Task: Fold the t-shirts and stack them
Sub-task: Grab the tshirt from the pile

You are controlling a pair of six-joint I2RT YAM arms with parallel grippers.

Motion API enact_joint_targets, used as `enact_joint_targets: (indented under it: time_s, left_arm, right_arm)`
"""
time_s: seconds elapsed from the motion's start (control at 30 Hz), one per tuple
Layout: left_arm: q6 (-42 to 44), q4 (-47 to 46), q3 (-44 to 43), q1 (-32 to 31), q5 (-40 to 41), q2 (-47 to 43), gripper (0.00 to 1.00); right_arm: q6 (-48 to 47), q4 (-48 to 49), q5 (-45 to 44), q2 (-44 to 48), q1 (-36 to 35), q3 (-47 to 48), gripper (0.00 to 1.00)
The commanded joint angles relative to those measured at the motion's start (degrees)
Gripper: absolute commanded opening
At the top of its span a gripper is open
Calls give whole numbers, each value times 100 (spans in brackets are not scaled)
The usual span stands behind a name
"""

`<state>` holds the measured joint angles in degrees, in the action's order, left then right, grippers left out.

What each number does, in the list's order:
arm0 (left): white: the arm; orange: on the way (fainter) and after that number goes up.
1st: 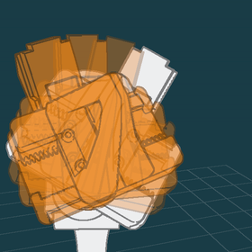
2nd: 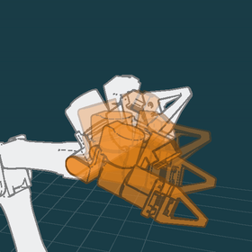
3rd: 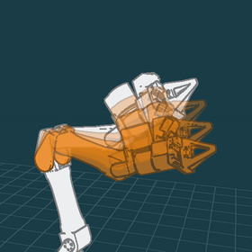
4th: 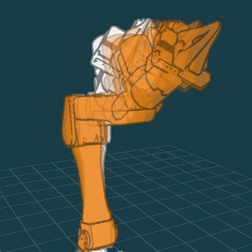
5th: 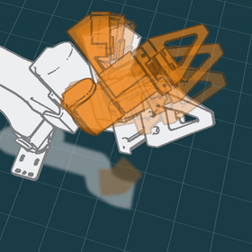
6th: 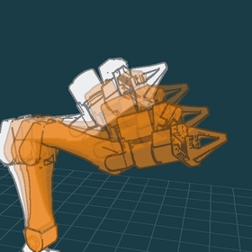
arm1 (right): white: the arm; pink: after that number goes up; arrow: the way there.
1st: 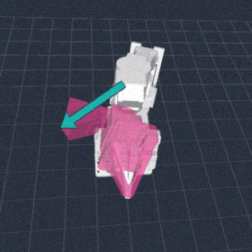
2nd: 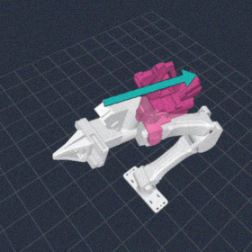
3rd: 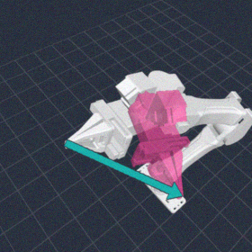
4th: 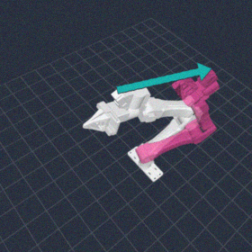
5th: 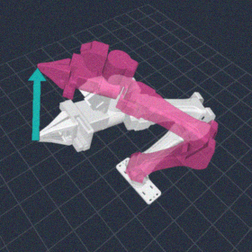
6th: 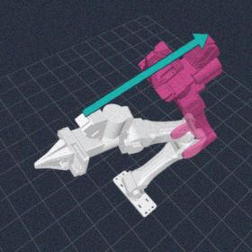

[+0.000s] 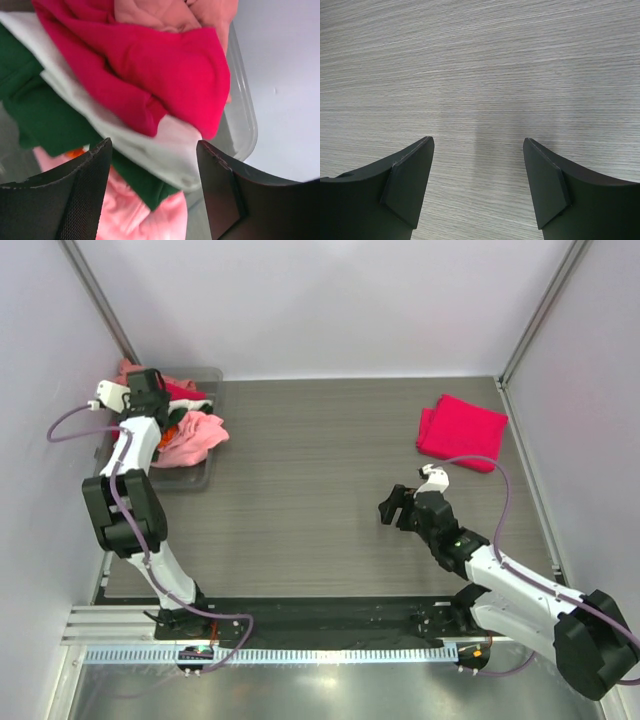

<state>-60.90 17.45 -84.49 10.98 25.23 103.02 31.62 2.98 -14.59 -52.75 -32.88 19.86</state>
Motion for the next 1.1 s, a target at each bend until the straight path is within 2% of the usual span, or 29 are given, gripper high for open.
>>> enact_joint_targets:
  time_s: [0.0,0.03,0.07,0.17,0.4,0.77,0.83,0.97,1.07]
  left_arm:
    - [-273,-600,-323,325,-509,323,63]
    - [-247,-707,-340,378,-746,402,59]
    - [-273,-708,-419,396,-957,499,39]
    - [-440,-673,-376,493,-1222,570,0]
    - [-519,-603,-296,484,-1100,-299,0]
    - [-765,-489,-630,475,-1478,-2503,0]
    - [-765,-357,-805,475,-1451,-2708,0]
    - [-660,214,-1709,484,-1372,-2735,0]
    - [-721,408,-1843,519,-1424,-2533,0]
  right_arm:
    - [-77,203,9,63,-8,1,78]
    - [-77,203,9,46,1,-8,78]
    - [-68,203,17,37,-7,1,78]
    - [-68,220,-9,2,-8,18,77]
    - [-68,229,-26,-165,-7,71,76]
    - [-77,211,-26,-306,-8,124,75]
    - [-77,220,-18,-288,-8,115,75]
    - [-77,220,-9,-306,-8,124,74]
    - [-77,185,9,-297,1,132,74]
